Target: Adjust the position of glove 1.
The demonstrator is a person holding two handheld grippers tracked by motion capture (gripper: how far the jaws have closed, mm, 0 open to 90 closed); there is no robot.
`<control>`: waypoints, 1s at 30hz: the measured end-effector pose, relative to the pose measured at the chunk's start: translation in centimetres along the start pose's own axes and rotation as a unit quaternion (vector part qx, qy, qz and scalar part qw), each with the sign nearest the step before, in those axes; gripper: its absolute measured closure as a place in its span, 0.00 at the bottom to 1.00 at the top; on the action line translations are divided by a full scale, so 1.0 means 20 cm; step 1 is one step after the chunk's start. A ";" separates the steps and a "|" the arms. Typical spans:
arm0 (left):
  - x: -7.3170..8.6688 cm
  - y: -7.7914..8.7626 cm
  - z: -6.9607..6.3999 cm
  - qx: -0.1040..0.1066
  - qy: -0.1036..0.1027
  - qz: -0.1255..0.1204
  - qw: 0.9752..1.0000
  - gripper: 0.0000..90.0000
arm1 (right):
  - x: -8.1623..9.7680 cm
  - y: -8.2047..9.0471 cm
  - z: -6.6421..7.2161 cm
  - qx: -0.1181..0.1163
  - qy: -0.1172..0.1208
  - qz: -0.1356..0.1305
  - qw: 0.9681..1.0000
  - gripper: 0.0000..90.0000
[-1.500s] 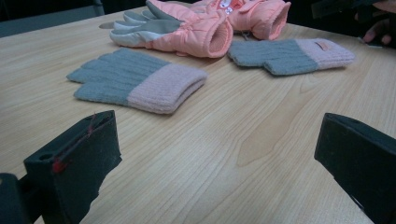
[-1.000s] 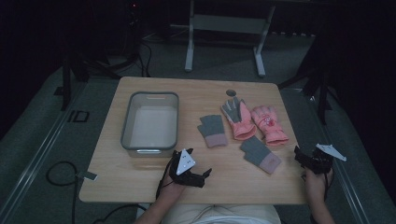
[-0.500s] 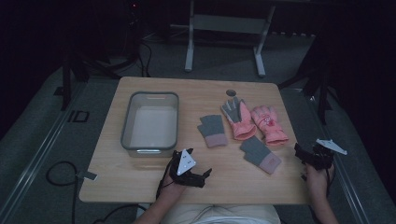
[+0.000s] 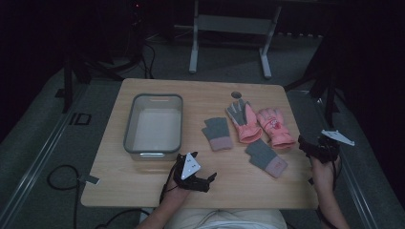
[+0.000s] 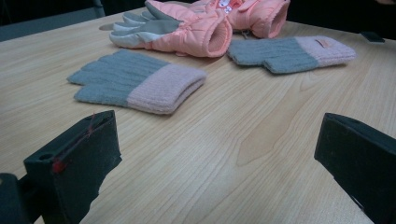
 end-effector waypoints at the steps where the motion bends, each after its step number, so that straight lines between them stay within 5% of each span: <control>1: 0.00 0.00 0.00 0.000 0.000 0.000 1.000 0.00 | 0.00 0.00 0.00 0.000 0.000 0.000 1.000 0.13; 8: 0.00 0.00 0.00 -0.001 -0.001 0.000 1.000 0.00 | -0.15 0.00 0.06 -0.035 -0.002 0.012 0.999 0.19; 13: 0.00 0.00 0.00 0.000 -0.001 0.000 1.000 0.00 | -0.24 0.00 0.10 -0.039 0.001 0.007 0.999 0.17; 20: 0.00 0.00 0.00 0.000 0.001 -0.001 1.000 0.00 | -0.39 -0.04 0.27 -0.076 0.019 0.006 0.997 0.13; 21: 0.00 0.00 0.00 -0.001 0.000 0.000 1.000 0.00 | -0.42 -0.04 0.32 -0.095 0.018 0.002 0.995 0.13; 30: 0.00 0.00 0.00 -0.001 -0.001 0.001 1.000 0.00 | -0.51 -0.09 0.53 -0.139 0.057 -0.003 0.989 0.16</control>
Point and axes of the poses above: each handheld gripper's, and its own axes: y roughly backward along the jaws, x roughly out of its underside, z roughly to its left, the point moved 9 cm from there along -y, roughly forward along the jaws, and after that the axes turned 4 degrees about y, right-handed, at the moved point
